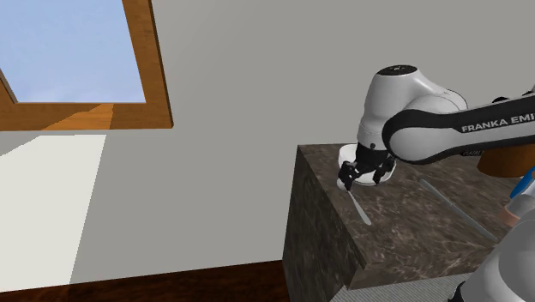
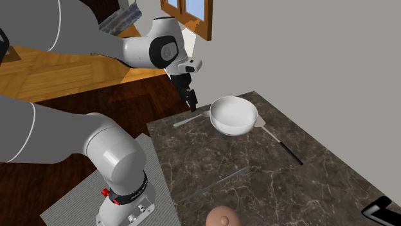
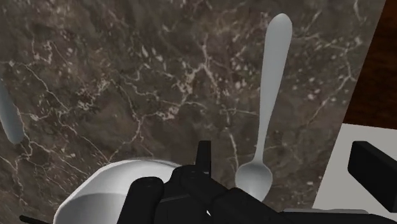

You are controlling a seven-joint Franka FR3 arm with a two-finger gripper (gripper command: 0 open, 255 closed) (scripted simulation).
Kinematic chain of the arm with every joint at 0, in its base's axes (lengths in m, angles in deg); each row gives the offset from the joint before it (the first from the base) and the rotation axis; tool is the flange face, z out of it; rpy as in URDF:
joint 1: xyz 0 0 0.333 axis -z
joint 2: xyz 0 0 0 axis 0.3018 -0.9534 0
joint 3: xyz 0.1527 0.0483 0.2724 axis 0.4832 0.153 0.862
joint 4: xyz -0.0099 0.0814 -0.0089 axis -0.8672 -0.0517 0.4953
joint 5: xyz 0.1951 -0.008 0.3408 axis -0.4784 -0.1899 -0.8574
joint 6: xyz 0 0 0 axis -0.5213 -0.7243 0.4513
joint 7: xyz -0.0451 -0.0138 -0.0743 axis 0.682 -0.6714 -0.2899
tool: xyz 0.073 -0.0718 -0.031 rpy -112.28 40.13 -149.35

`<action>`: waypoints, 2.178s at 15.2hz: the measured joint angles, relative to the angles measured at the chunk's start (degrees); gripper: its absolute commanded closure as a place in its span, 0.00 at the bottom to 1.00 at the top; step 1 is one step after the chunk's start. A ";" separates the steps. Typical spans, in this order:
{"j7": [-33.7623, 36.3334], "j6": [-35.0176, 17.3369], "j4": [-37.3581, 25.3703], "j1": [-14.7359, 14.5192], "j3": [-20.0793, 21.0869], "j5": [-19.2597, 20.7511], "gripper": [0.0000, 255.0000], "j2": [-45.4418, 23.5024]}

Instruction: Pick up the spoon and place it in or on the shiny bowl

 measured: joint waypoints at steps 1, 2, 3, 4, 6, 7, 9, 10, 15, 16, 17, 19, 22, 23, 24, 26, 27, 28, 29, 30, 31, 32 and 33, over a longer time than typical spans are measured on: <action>1.96 -1.95 0.65 0.55 0.83 0.05 0.00 -1.37; 3.29 -3.75 1.38 1.02 1.35 0.18 0.00 -2.50; 4.02 -5.30 1.78 1.45 1.63 0.43 0.00 -3.65; 4.45 -6.34 2.15 1.69 1.80 0.58 0.00 -4.30; 5.07 -8.70 3.04 2.17 2.10 0.99 0.00 -5.78; 5.24 -9.65 3.41 2.37 2.17 1.19 0.00 -6.35; 5.71 -11.84 3.98 2.92 2.44 1.74 0.00 -7.97; 5.80 -12.67 4.27 3.13 2.47 1.96 0.00 -8.50; 5.84 -13.47 4.64 3.34 2.46 2.17 0.00 -8.87; 5.84 -13.49 4.65 3.35 2.45 2.17 0.00 -8.88; 5.84 -13.49 4.65 3.35 2.45 2.17 1.00 -8.88; 5.83 -13.56 4.52 3.27 2.50 2.12 1.00 -8.80; 5.89 -13.50 4.60 3.27 2.52 2.12 1.00 -8.82; 5.89 -13.48 4.59 3.27 2.51 2.12 1.00 -8.81; 5.89 -13.49 4.59 3.28 2.51 2.12 1.00 -8.81; 5.88 -13.50 4.60 3.28 2.50 2.13 1.00 -8.81; 5.86 -13.51 4.58 3.30 2.50 2.14 1.00 -8.85; 5.63 -12.96 4.42 3.26 2.34 2.06 1.00 -8.49; 5.41 -12.09 4.20 3.08 2.20 1.85 1.00 -7.86; 5.23 -11.19 3.88 2.89 2.10 1.65 1.00 -7.29; 4.92 -10.33 3.45 2.85 1.92 1.57 1.00 -6.89; 4.69 -9.28 3.03 2.66 1.80 1.36 1.00 -6.25; 4.37 -8.18 2.62 2.51 1.61 1.18 1.00 -5.51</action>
